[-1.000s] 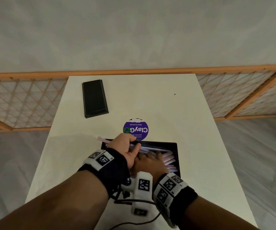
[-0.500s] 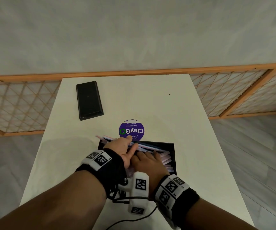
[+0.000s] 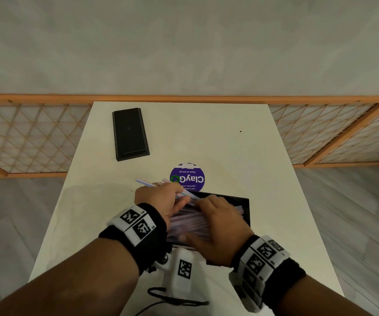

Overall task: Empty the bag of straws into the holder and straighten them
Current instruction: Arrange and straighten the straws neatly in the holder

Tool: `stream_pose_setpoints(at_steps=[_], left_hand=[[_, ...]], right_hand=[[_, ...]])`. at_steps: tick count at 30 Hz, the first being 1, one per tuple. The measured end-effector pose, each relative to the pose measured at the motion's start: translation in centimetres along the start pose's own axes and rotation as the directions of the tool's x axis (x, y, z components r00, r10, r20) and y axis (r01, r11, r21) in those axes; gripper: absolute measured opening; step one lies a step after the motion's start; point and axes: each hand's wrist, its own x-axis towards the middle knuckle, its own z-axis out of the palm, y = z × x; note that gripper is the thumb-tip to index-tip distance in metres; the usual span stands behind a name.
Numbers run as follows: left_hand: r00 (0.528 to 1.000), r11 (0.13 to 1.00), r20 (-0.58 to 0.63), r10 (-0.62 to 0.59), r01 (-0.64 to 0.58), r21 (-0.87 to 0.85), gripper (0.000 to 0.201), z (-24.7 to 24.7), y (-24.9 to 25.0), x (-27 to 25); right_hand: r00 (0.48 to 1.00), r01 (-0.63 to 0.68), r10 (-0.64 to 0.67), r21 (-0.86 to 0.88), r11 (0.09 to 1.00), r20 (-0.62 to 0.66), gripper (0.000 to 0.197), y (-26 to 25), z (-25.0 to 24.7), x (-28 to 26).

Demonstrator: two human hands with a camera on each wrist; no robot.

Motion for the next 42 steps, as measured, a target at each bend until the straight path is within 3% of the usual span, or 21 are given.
stream_pose_setpoints(at_steps=[3,9,14,16,20,25,28,31,35,39,40,42], left_hand=[[1.0,1.0,-0.001,-0.029,0.029,0.0,0.019,-0.3,-0.1,0.3],[0.999,0.999,-0.002,-0.042,0.042,0.01,0.027,-0.4,-0.1,1.0],[1.0,0.999,0.013,-0.028,0.028,0.023,0.04,-0.2,-0.2,1.3],[1.0,0.999,0.016,-0.007,0.006,0.045,0.032,-0.2,-0.2,1.2],[0.991,0.972,0.095,0.099,-0.117,0.203,0.014,-0.6,0.1,0.2],[0.918,0.86,0.29,0.272,-0.367,0.355,0.018,-1.5,1.4,-2.9],[0.846,0.77,0.392,0.361,-0.508,0.386,0.012,-1.7,2.9,-4.8],[0.81,0.762,0.454,0.371,-0.545,0.35,0.011,-1.8,4.3,-5.8],[0.808,0.802,0.468,0.359,-0.523,0.288,0.022,-2.4,6.0,-5.8],[0.844,0.864,0.281,0.456,-0.495,0.086,0.037,-3.2,8.0,-4.6],[0.838,0.865,0.295,0.46,-0.498,0.067,0.039,-3.2,8.1,-4.2],[0.793,0.808,0.419,0.443,-0.556,0.197,0.05,-2.6,7.1,-3.9]], right_hand=[[0.996,-0.073,0.071,-0.041,0.997,-0.044,0.077,-0.4,-0.6,0.8],[0.992,-0.059,0.079,-0.204,0.977,0.094,0.082,-1.6,-1.0,1.6],[0.984,-0.058,0.09,-0.204,0.977,0.152,0.09,-1.8,-1.3,1.5],[0.981,-0.063,0.095,-0.183,0.981,0.169,0.093,-1.9,-1.4,1.6],[0.987,-0.097,0.107,-0.085,0.992,0.123,0.067,-1.9,-2.3,1.9],[0.997,-0.078,0.08,0.088,0.993,-0.021,0.062,-1.9,-2.7,2.4],[0.993,-0.055,0.073,0.193,0.98,-0.09,0.041,-2.6,-3.0,2.9],[0.984,-0.088,0.126,0.27,0.959,-0.124,0.024,-2.9,-3.9,3.5],[0.984,-0.068,0.089,0.138,0.988,-0.152,0.015,-3.1,-5.1,3.6],[0.98,-0.195,0.182,-0.186,0.963,-0.086,0.021,-2.8,-6.7,3.1],[0.979,-0.202,0.193,-0.236,0.95,-0.063,0.019,-3.1,-6.8,2.9],[0.982,-0.186,0.187,-0.292,0.938,-0.026,0.017,-4.3,-6.7,2.7]])
